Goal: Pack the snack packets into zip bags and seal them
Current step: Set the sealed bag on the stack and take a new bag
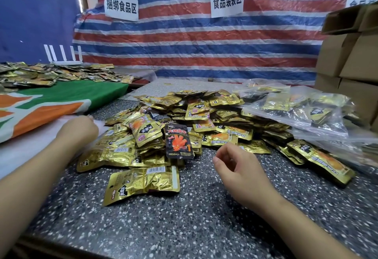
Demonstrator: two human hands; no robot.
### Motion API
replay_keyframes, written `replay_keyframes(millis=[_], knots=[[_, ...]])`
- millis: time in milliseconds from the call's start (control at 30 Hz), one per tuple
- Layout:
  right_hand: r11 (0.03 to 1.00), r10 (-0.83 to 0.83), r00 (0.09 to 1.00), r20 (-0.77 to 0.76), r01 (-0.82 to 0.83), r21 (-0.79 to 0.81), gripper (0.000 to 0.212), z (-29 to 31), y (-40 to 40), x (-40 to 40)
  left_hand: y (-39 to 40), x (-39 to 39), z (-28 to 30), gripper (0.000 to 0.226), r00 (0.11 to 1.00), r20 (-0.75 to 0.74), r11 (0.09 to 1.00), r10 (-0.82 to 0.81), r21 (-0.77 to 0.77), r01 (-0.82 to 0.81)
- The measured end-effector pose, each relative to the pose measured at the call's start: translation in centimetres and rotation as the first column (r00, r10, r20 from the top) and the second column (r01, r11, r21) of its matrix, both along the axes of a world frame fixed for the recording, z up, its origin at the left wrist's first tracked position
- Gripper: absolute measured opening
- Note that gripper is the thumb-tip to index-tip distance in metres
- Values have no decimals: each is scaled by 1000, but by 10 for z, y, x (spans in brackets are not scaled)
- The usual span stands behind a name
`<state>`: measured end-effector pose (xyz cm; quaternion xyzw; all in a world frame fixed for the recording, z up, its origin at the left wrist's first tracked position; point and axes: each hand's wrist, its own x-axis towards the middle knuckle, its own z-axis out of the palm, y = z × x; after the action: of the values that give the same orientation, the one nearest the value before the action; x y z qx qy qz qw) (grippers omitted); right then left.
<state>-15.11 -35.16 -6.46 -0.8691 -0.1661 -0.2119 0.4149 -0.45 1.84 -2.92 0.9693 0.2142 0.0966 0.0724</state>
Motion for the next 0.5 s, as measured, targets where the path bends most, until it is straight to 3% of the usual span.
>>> replay_keyframes(millis=[167,267,367,500], knots=[[999,-14,1000,-19,15,31,24,2,1,1,-62,-14,29,37,930,344,985,-133,-59,163],[996,-25,997,-67,31,88,22,4,0,2,-126,-33,44,34,778,555,919,-293,-60,389],[966,-22,984,-177,66,251,21,8,-3,5,-193,-58,37,38,616,641,748,-457,-97,656],[805,37,912,-408,215,553,37,14,-13,14,-250,-91,3,56,452,596,491,-664,-108,864]])
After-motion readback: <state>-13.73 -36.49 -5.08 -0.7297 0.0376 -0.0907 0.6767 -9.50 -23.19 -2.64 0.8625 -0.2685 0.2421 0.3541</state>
